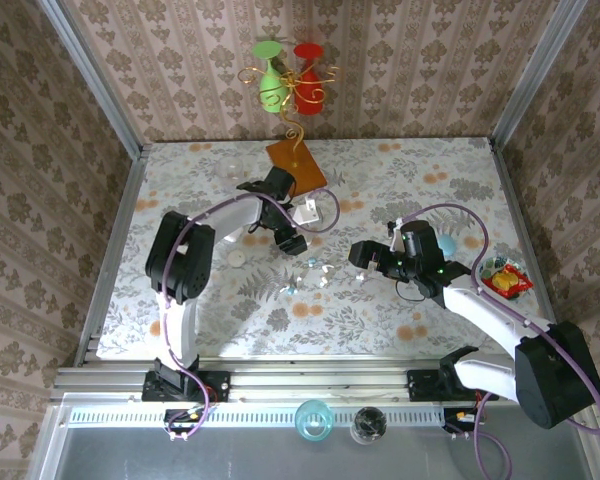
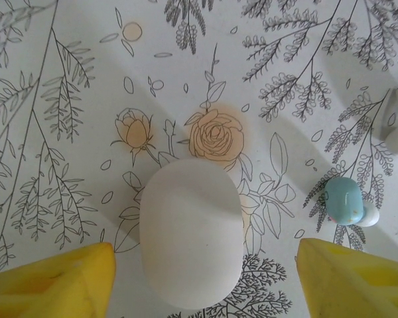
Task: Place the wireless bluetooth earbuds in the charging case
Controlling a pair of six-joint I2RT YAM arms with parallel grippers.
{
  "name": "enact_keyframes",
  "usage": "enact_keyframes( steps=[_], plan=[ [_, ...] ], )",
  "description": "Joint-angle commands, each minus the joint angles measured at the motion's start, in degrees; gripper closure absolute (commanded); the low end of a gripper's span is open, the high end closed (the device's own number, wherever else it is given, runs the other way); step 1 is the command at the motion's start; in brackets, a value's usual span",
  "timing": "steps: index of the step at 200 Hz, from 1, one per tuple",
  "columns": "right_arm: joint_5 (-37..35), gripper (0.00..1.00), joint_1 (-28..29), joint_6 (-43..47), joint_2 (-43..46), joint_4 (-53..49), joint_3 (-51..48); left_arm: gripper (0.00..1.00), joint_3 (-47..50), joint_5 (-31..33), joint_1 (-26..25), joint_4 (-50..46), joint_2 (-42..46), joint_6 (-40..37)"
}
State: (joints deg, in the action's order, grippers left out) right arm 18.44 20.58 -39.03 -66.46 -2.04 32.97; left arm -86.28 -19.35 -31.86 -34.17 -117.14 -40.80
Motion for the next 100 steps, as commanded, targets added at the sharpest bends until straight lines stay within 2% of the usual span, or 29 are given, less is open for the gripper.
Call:
enact_keyframes(
  steps=[1, 40, 64, 100],
  plan=[
    [-1.38, 0.0, 0.44, 1.14, 1.24, -1.8, -0.49, 0.27, -2.65, 0.81, -0.31, -3.61, -2.05, -1.56],
    [-1.91, 0.0, 0.44, 1.32, 1.25, -2.06, -0.63, 0.32, -3.66, 1.35, -0.4, -4.4, -4.11, -2.03],
    [-2.37, 0.0, 0.43, 1.01, 1.46, -2.53, -0.64, 0.41, -4.64, 1.69, -0.4, -5.44, -5.02, -2.23],
    [-7.17, 0.0, 0.36, 0.82, 2.35, -6.01, -0.52, 0.55, -3.92, -0.74, -0.41, -4.91, -3.64, -2.36]
  ],
)
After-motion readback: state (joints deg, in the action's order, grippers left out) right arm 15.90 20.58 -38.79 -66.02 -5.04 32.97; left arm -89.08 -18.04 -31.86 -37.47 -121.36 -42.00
